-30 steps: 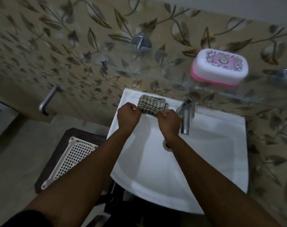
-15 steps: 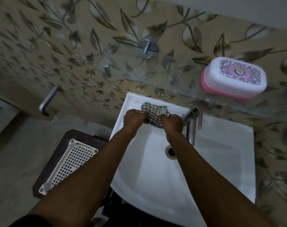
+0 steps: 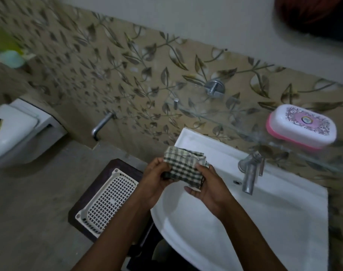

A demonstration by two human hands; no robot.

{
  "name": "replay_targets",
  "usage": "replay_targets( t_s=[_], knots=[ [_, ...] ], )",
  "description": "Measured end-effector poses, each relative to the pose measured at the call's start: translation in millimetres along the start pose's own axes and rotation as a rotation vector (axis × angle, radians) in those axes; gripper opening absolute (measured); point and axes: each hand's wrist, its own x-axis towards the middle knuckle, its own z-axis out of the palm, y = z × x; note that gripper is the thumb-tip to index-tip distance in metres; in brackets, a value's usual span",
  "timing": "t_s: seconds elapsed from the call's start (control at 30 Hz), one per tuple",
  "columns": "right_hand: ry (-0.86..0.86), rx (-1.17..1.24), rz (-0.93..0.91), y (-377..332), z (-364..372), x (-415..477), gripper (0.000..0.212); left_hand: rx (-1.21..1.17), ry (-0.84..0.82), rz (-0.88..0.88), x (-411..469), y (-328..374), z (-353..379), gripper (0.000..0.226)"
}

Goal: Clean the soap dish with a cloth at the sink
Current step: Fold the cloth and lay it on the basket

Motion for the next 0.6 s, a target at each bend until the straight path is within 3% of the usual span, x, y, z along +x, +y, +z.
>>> replay_targets(
  t_s=[0.1, 0.17, 0.23, 0.33, 0.4, 0.43, 0.53, 0.6],
  knots=[
    [-0.164, 0.123, 0.08, 6, 11, -22, 0.038, -0.093, -0.037, 0.028, -24, -1, -11, 0.014],
    [-0.196, 0.161, 0.052, 7, 19, -34, 0.039, -0.027, 0.012, 0.095, -34, -2, -14, 0.013],
    [-0.17, 0.125, -0.021, 6, 24, -42, 0.032, 0.23, 0.109, 0.22, -42, -4, -16, 0.024],
    [-0.115, -0.003, -0.118, 3, 27, -46, 0.024, 0.896, 0.243, 0.559, -53, -6, -17, 0.047],
    [-0.114, -0.094, -0.156, -1, 31, -50, 0.023, 1.102, 0.204, 0.876, -62, -7, -11, 0.034],
    [-0.12, -0.129, -0.172, -3, 32, -51, 0.023, 1.103, 0.133, 0.946, -66, -6, -6, 0.024],
    [-0.136, -0.187, -0.237, -7, 32, -54, 0.024, 1.054, -0.065, 0.939, -75, -8, 3, 0.023],
    [-0.137, -0.246, -0.284, -9, 30, -55, 0.025, 1.049, -0.044, 0.882, -75, -9, 5, 0.034]
  ],
)
